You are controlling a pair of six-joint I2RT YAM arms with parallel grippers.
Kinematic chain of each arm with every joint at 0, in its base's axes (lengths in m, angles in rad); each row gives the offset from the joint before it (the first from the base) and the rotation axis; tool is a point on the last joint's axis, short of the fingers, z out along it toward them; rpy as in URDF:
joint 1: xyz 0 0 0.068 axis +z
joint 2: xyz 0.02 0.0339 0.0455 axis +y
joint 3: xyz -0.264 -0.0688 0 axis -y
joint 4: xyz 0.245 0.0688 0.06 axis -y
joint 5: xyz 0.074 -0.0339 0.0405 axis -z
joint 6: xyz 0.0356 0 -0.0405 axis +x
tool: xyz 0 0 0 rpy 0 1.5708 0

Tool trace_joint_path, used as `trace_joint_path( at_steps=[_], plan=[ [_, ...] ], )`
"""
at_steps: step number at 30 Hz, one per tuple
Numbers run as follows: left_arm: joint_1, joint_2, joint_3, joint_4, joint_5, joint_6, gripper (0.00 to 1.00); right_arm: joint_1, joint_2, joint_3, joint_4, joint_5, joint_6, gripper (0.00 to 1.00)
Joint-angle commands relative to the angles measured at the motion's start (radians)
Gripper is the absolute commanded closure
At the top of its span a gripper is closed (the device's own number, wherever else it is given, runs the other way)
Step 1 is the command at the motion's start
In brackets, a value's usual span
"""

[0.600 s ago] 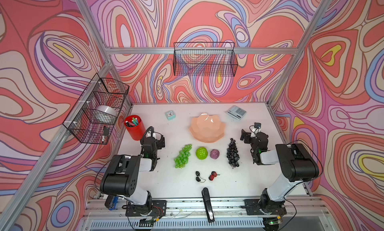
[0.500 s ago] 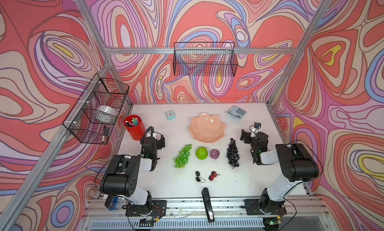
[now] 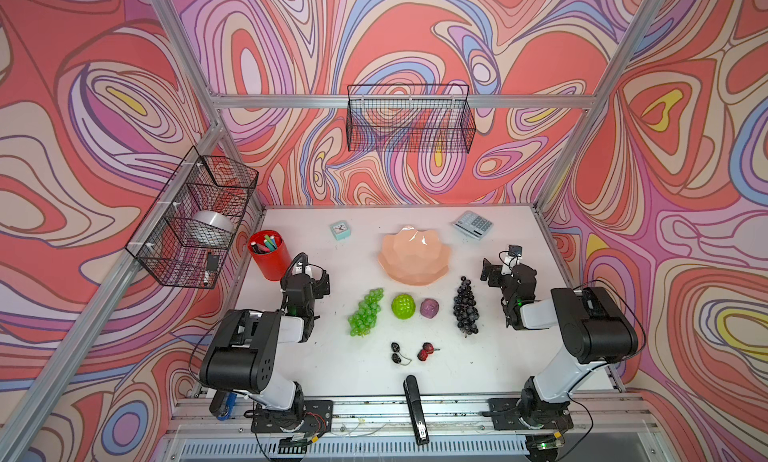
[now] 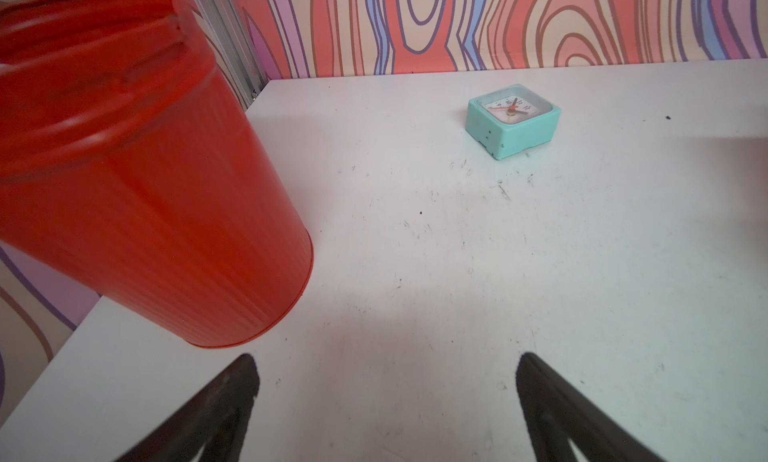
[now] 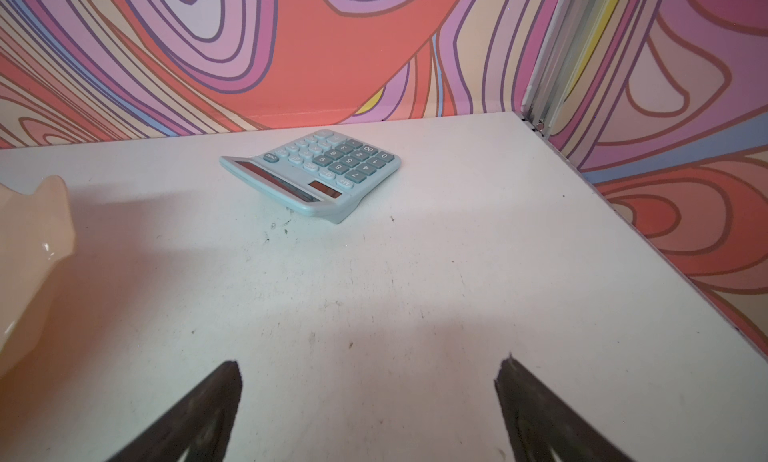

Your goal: Place and organize the fake fruits in the fruit bowl

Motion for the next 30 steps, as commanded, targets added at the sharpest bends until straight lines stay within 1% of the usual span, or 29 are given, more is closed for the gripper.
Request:
trace_joint_path(
  at_steps=[1, 10, 11, 12, 13, 14, 16, 17, 19, 20, 22, 24, 26, 28, 30],
  plan=[
    [0.007, 0.000, 0.000, 0.037, 0.011, 0.001, 0.00, -0.003, -0.005, 0.005, 0.010, 0.005, 0.008, 0.01],
    [0.008, -0.005, -0.003, 0.040, 0.012, -0.001, 0.00, -0.003, -0.006, 0.004, 0.013, 0.007, 0.010, 0.02],
    [0.009, -0.007, 0.001, 0.037, -0.012, -0.003, 0.00, -0.003, -0.007, 0.000, 0.019, 0.009, 0.011, 0.02],
    [0.009, -0.030, 0.016, -0.019, -0.050, -0.023, 0.00, -0.003, -0.021, -0.013, 0.038, 0.039, 0.021, 0.02],
    [0.011, -0.056, 0.036, -0.091, -0.041, -0.032, 0.00, -0.003, -0.054, -0.024, 0.026, 0.061, 0.035, 0.02],
    [0.011, -0.061, 0.051, -0.102, -0.042, -0.014, 0.00, -0.003, -0.092, -0.022, -0.013, 0.077, 0.041, 0.01],
    [0.011, -0.108, 0.136, -0.316, -0.063, -0.033, 0.00, -0.003, -0.178, 0.004, -0.126, 0.081, 0.034, 0.02],
    [0.011, -0.119, 0.189, -0.367, -0.071, -0.030, 0.00, -0.003, -0.214, 0.018, -0.170, 0.085, 0.036, 0.02],
    [0.010, -0.160, 0.241, -0.453, -0.065, -0.026, 0.00, -0.003, -0.305, 0.068, -0.296, 0.075, 0.071, 0.02],
    [0.011, -0.179, 0.263, -0.490, -0.074, -0.034, 0.00, -0.003, -0.343, 0.111, -0.386, 0.066, 0.087, 0.02],
    [0.006, -0.229, 0.350, -0.669, -0.078, -0.080, 0.00, -0.003, -0.398, 0.243, -0.635, 0.043, 0.129, 0.03],
    [-0.006, -0.257, 0.447, -0.872, -0.076, -0.142, 0.00, -0.003, -0.413, 0.350, -0.806, -0.003, 0.159, 0.05],
    [-0.022, -0.272, 0.524, -1.040, -0.050, -0.196, 0.00, -0.002, -0.415, 0.432, -0.937, -0.051, 0.185, 0.06],
    [-0.047, -0.277, 0.592, -1.202, -0.025, -0.247, 0.00, 0.008, -0.410, 0.500, -1.041, -0.092, 0.204, 0.08],
    [-0.095, -0.274, 0.641, -1.334, -0.021, -0.294, 0.00, 0.040, -0.401, 0.559, -1.138, -0.115, 0.207, 0.10]
  ],
)
